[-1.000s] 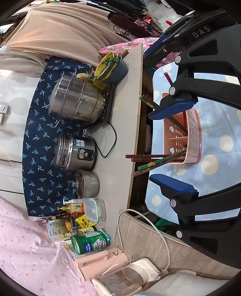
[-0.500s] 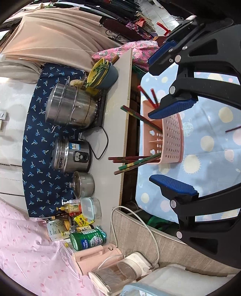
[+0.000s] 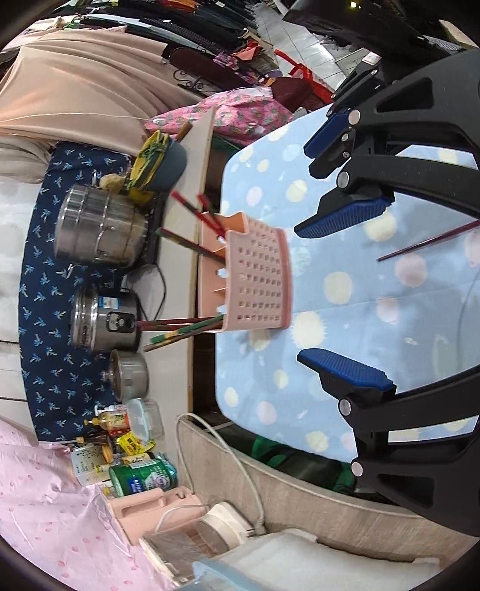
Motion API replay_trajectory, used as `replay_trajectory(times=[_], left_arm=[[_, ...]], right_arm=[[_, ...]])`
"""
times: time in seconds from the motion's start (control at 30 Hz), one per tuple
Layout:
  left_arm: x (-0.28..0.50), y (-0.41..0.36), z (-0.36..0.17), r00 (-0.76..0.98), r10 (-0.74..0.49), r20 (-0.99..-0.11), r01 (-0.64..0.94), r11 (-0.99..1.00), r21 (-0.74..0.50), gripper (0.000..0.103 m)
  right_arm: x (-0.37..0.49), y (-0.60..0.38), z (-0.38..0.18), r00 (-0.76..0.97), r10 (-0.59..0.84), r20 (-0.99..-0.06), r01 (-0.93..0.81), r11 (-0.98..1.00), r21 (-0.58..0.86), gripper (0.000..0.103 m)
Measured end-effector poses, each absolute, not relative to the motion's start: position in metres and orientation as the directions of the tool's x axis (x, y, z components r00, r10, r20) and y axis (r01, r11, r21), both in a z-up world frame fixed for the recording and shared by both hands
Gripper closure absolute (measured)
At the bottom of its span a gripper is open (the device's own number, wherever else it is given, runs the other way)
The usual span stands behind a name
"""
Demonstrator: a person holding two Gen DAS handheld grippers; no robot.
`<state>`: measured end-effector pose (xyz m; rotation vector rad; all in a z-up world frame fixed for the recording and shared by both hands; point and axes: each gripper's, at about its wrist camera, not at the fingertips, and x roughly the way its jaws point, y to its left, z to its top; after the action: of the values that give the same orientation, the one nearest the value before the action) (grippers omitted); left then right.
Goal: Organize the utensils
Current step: 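Move both open tools back down toward the last dark red chopstick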
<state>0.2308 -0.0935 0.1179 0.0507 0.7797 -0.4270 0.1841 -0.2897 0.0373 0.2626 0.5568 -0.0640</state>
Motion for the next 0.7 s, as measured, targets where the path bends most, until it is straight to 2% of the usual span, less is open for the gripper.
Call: replay_trajectory(times=[0.43, 0.7], left_arm=[[0.168, -0.071, 0.049, 0.566, -0.313, -0.763, 0.378, 0.921, -0.096, 0.044], [0.129, -0.045, 0.001, 0.468, -0.310, -0.827, 0.334, 0.929, -0.159, 0.044]], right_arm=[[0.102, -0.267, -0.043, 0.751, 0.036, -0.659, 0.102, 0.980, 0.169, 0.076], [0.056, -0.259, -0.081, 0.692, 0.076, -0.718, 0.095, 0.976, 0.195, 0.076]])
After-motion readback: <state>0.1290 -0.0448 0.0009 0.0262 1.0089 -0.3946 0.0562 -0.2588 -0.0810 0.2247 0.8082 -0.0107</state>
